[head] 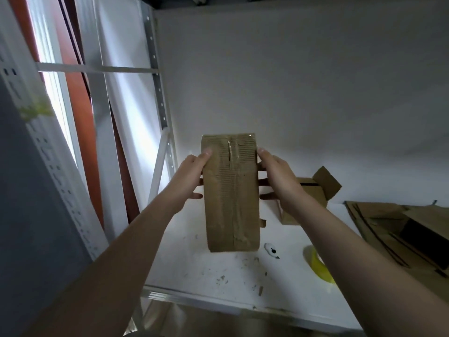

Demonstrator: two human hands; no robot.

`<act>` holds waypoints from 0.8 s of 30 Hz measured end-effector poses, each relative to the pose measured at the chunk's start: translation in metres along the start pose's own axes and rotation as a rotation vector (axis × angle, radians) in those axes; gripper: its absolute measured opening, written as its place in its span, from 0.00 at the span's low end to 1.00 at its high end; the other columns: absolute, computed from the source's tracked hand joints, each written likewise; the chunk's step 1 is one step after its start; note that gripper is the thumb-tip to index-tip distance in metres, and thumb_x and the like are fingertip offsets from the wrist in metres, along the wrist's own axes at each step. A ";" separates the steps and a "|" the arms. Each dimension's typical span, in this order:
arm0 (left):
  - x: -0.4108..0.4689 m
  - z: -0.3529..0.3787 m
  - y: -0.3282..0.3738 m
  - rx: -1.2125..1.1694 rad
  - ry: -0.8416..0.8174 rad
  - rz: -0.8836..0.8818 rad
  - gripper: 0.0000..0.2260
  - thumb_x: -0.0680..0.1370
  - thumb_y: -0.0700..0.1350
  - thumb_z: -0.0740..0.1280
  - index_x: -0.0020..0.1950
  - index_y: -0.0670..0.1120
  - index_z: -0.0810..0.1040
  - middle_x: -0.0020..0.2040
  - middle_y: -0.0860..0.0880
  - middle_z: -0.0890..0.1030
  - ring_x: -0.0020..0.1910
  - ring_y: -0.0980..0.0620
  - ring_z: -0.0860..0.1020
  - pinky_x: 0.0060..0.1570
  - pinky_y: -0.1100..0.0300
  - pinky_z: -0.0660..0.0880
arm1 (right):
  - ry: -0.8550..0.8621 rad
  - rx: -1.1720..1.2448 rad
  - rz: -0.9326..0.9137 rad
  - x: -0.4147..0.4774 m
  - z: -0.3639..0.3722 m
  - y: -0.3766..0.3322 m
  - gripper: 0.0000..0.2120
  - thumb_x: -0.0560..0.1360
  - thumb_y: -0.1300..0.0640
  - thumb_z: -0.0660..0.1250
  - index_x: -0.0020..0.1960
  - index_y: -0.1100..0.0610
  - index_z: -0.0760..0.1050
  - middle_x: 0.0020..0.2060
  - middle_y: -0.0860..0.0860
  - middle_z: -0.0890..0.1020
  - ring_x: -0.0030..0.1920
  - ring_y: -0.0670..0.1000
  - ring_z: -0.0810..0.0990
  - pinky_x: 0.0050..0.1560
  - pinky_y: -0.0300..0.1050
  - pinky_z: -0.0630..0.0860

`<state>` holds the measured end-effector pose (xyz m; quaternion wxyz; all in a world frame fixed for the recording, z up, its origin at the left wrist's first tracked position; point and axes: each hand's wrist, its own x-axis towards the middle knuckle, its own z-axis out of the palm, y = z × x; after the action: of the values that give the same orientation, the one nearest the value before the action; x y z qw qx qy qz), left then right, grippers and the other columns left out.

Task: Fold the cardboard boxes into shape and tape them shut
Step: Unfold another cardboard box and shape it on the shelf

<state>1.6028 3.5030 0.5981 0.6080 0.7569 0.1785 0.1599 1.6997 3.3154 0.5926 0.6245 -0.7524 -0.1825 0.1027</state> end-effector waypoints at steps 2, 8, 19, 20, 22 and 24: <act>-0.003 0.000 0.001 -0.052 0.032 -0.019 0.27 0.73 0.76 0.53 0.47 0.58 0.82 0.51 0.53 0.85 0.56 0.45 0.82 0.61 0.37 0.75 | 0.012 0.007 -0.001 0.000 -0.001 0.000 0.32 0.78 0.27 0.51 0.55 0.53 0.78 0.53 0.49 0.83 0.50 0.53 0.85 0.53 0.60 0.81; 0.005 -0.005 -0.001 -0.001 0.015 -0.091 0.39 0.65 0.80 0.52 0.52 0.50 0.80 0.49 0.49 0.83 0.62 0.37 0.79 0.65 0.34 0.73 | -0.112 0.011 0.078 0.007 0.001 0.002 0.37 0.73 0.24 0.57 0.58 0.56 0.77 0.49 0.61 0.84 0.41 0.61 0.87 0.42 0.59 0.85; 0.018 -0.012 -0.044 0.170 -0.024 0.284 0.19 0.77 0.32 0.68 0.54 0.55 0.68 0.53 0.48 0.79 0.48 0.51 0.80 0.35 0.63 0.78 | -0.061 -0.061 -0.101 0.017 0.024 0.051 0.20 0.74 0.59 0.75 0.57 0.50 0.66 0.53 0.52 0.77 0.50 0.53 0.83 0.48 0.55 0.84; 0.017 -0.010 -0.055 0.220 -0.039 0.352 0.18 0.77 0.28 0.67 0.54 0.51 0.72 0.54 0.47 0.78 0.52 0.51 0.79 0.40 0.61 0.81 | -0.064 -0.097 -0.150 0.016 0.028 0.059 0.23 0.73 0.63 0.75 0.56 0.47 0.65 0.53 0.51 0.76 0.47 0.50 0.83 0.44 0.53 0.84; 0.016 -0.007 -0.076 0.350 -0.045 0.427 0.17 0.77 0.25 0.64 0.57 0.44 0.78 0.58 0.45 0.77 0.59 0.51 0.77 0.57 0.60 0.80 | -0.111 -0.148 -0.226 0.012 0.036 0.078 0.26 0.74 0.71 0.70 0.57 0.44 0.64 0.55 0.51 0.75 0.40 0.50 0.84 0.36 0.50 0.82; 0.014 -0.005 -0.096 0.479 -0.061 0.401 0.21 0.78 0.28 0.65 0.69 0.43 0.75 0.66 0.43 0.75 0.66 0.46 0.75 0.65 0.63 0.74 | -0.185 -0.232 -0.255 0.009 0.045 0.098 0.28 0.75 0.74 0.65 0.63 0.45 0.67 0.59 0.51 0.75 0.43 0.51 0.82 0.34 0.39 0.78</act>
<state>1.6060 3.5330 0.5061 0.3737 0.9032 0.0398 0.2072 1.7047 3.3447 0.4881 0.5221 -0.7776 -0.3433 0.0697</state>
